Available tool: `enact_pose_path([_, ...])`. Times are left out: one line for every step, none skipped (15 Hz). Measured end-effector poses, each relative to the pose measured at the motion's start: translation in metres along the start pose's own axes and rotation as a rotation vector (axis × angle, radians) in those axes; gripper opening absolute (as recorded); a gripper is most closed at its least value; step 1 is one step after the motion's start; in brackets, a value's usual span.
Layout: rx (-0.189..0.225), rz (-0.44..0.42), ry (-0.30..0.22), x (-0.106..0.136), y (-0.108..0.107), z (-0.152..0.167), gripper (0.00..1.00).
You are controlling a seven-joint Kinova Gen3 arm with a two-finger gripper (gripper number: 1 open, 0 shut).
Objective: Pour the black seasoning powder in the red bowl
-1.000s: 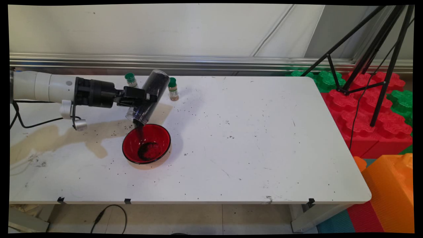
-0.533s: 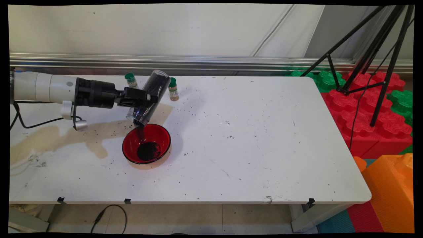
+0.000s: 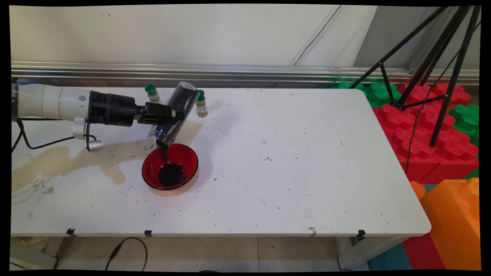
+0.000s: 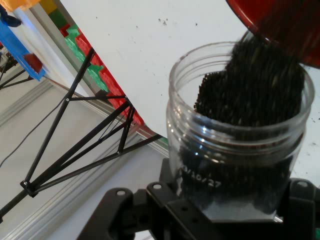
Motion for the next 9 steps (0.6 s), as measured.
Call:
enact_pose_path([0.0, 0.001, 0.0, 0.0002, -0.0001, 0.0004, 0.0])
enact_pose_path([0.0, 0.003, 0.0, 0.0003, -0.0001, 0.0007, 0.0])
enact_pose_path([0.0, 0.003, 0.001, 0.0004, -0.0001, 0.001, 0.0])
enact_pose_path([0.0, 0.005, 0.001, 0.0005, -0.0001, 0.0013, 0.0])
enact_pose_path([0.0, 0.007, 0.001, 0.0006, -0.0002, 0.0017, 0.0])
enact_pose_path([0.0, 0.008, 0.001, 0.0007, -0.0002, 0.002, 0.0])
enact_pose_path([0.0, 0.009, 0.001, 0.0007, -0.0002, 0.0023, 0.0])
enact_pose_path([0.001, 0.01, 0.001, 0.0007, -0.0002, 0.0025, 0.0])
enact_pose_path([0.001, 0.01, 0.001, 0.0008, -0.0002, 0.0028, 0.0])
